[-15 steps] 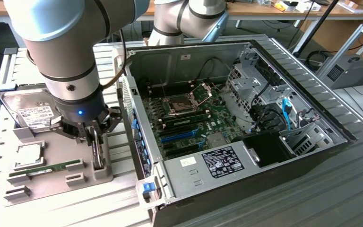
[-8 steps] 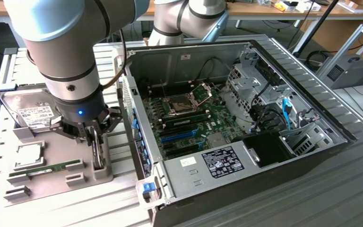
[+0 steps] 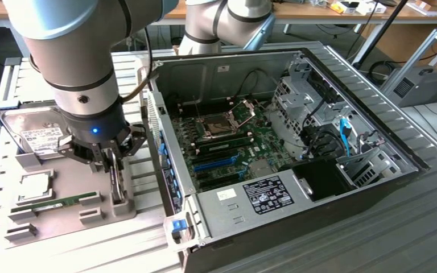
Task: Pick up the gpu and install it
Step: 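Pick up the gpu and move the gpu toward the slot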
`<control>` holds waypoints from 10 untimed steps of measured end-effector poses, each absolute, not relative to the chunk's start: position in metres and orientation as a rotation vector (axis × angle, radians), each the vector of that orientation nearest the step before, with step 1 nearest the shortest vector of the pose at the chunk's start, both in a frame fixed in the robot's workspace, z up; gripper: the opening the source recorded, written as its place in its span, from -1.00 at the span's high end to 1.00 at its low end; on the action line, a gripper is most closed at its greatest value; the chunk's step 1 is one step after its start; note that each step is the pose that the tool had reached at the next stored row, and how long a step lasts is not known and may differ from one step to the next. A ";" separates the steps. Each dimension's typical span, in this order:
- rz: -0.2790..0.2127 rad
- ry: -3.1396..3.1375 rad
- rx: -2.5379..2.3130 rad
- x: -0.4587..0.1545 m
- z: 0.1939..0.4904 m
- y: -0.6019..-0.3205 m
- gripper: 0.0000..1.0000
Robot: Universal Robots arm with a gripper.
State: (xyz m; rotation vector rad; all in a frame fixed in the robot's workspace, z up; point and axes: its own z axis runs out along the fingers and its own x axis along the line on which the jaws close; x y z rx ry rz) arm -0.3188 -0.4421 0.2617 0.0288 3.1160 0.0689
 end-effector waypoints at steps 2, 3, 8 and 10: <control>0.069 3.116 0.029 -0.319 0.268 -0.442 0.46; 0.069 3.116 0.029 -0.319 0.271 -0.442 0.46; 0.069 3.116 0.029 -0.319 0.287 -0.442 0.46; 0.069 3.116 0.029 -0.319 0.292 -0.442 0.46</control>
